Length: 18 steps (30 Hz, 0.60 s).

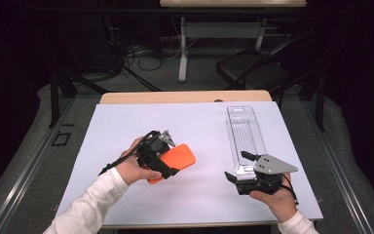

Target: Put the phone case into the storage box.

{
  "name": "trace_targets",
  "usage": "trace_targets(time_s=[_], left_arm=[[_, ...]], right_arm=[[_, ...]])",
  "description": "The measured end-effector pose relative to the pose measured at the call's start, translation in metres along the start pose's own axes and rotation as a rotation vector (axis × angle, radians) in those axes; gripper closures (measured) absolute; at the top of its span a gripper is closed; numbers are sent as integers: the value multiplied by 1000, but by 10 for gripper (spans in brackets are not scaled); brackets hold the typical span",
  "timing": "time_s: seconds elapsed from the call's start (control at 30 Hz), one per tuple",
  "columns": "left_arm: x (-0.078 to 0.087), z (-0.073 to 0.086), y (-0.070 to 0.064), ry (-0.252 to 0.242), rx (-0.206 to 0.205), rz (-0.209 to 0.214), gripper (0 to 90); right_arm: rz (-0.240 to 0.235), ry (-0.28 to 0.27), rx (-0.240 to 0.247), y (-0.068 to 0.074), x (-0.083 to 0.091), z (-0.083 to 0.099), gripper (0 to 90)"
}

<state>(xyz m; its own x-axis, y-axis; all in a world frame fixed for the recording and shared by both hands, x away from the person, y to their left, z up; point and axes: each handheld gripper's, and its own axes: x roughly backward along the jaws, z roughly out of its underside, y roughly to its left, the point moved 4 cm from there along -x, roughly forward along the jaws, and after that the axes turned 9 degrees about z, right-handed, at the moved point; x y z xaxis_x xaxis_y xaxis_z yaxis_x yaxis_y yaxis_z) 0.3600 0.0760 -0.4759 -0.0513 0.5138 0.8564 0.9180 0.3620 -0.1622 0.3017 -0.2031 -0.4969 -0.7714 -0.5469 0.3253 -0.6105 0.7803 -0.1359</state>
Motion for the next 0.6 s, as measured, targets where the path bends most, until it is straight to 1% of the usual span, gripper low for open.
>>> trace_targets(time_s=[0.13, 0.33, 0.47, 0.53, 0.6], left_arm=[[0, -1, 0, 1, 2, 9, 160], [-1, -2, 0, 1, 4, 13, 160], [-1, -3, 0, 3, 5, 13, 160], [-1, -4, 0, -1, 13, 8, 160], [-1, -5, 0, -4, 12, 9, 159]], right_arm=[[-24, 7, 19, 5, -6, -5, 146], [-34, 15, 68, 13, -16, -13, 148], [-49, 25, 95, 19, -22, -18, 152], [-59, 32, 104, 22, -25, -19, 152], [-78, 45, 112, 27, -29, -21, 154]])
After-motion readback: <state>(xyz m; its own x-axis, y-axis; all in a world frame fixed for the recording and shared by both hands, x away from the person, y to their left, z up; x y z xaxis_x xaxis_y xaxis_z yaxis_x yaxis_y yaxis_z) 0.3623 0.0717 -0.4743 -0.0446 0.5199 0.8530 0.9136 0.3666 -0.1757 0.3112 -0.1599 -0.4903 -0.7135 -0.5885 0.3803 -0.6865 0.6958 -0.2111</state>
